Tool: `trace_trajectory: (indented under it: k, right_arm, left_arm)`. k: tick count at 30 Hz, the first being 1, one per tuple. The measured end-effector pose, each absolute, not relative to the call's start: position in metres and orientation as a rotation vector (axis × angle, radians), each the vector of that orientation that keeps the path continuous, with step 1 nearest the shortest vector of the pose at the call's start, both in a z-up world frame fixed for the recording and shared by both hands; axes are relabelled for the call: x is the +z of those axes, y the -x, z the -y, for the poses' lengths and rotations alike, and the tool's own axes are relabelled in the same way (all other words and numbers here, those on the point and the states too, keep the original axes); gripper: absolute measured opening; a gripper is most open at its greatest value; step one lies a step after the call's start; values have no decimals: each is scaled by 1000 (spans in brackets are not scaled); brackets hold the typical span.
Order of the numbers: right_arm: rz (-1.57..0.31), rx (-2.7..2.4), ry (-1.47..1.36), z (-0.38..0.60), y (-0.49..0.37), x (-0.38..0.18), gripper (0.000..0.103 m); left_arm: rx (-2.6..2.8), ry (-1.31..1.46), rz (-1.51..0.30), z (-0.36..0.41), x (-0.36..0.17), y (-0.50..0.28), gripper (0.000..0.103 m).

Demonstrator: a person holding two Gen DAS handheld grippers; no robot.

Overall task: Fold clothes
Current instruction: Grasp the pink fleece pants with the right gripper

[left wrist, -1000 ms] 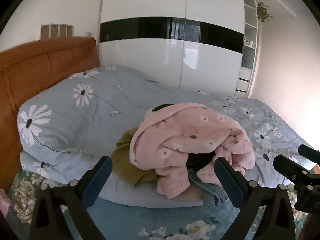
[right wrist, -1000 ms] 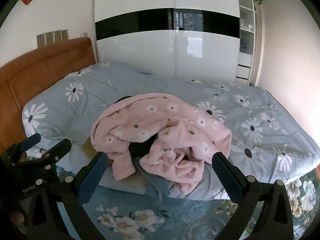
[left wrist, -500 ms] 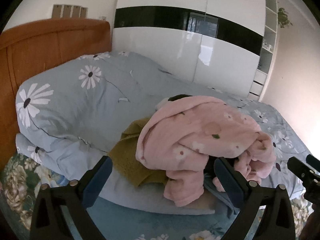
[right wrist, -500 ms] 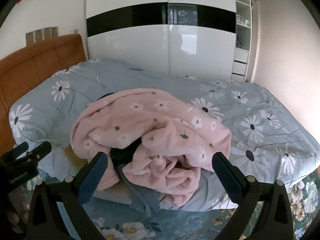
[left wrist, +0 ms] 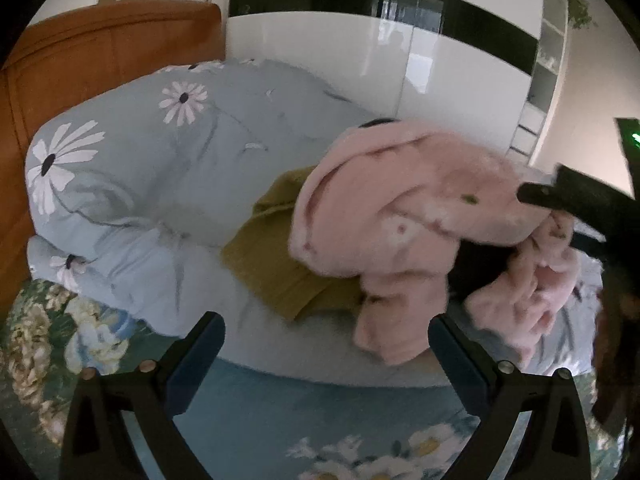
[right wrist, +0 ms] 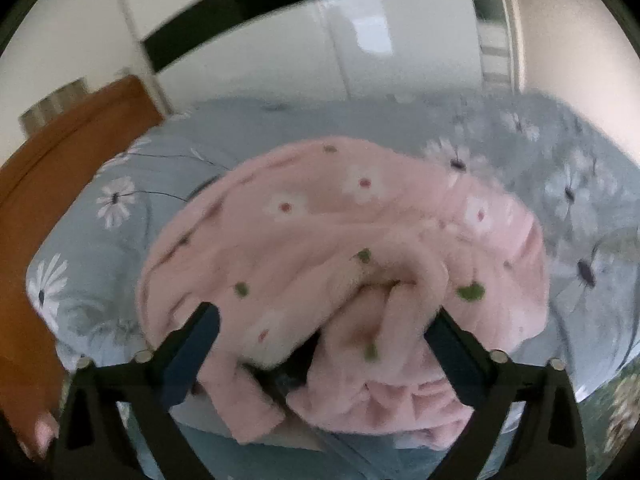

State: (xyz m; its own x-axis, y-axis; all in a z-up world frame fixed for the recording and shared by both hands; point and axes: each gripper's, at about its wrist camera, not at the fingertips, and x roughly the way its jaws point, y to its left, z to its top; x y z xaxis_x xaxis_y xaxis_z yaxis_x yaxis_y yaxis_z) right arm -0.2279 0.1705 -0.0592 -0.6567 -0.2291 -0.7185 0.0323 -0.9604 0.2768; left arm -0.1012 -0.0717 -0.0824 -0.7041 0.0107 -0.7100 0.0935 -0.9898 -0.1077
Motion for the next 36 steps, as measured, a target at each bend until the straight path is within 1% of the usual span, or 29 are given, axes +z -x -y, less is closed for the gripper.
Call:
trace_trajectory:
  k: [1,2,4,5,7,10,13,15,16,20,21,23,25,28,33,36]
  right_arm:
    - [390,-2711,-1251,-174,235,-63,78]
    - [418,-2709,-1269,-179,240,-66,74]
    - [482,-2696,-1294,-189,249,-69,58]
    - [528,-2675,-1287,-194,249,-67,53]
    - [618,-2632,-1272,-205,250,-64,30]
    - [738,-2566,-1246,-221,248,-58,16]
    - [792,-2534,-1190,-229,232,-39,12]
    - [795,-2538,-1126,-233,212,-20,10]
    - [784,-2541,-1092,-235,197,-10,6]
    - [742,-2550,-954,-244,138,28,6]
    - [732,-2551,-919,-246,123,37,1]
    - [667,-2586,-893,-247,97,48,1]
    - [601,-2610,-917,-245,85,53,1]
    - [586,-2600,-956,-244,73,55,1]
    - [551,-2581,-1050,-241,78,40,4]
    - [481,-2586,-1129,-235,90,24,4]
  left_arm:
    - [-2845,-1197,-211,75,-84,99,103]
    - [-2839,-1201,-212,78,-84,96,103]
    - [-2830,-1205,-213,84,-85,90,103]
    - [-2823,-1209,-215,87,-85,87,103]
    - [-2807,-1221,-226,91,-86,81,103]
    - [-2801,-1237,-287,96,-82,71,103]
    - [-2818,-1219,-316,98,-69,54,103]
    - [-2832,-1204,-315,98,-60,44,103]
    - [-2840,-1199,-316,98,-55,38,103]
    - [-2874,-1191,-334,97,-38,12,103]
    - [-2882,-1190,-338,96,-35,5,103]
    - [-2888,-1199,-343,94,-31,-9,103]
    - [-2887,-1212,-346,92,-30,-19,103]
    - [-2896,-1225,-358,88,-28,-29,103]
    - [-2908,-1256,-249,69,-28,-6,103]
    - [-2934,-1263,-166,52,-26,20,103]
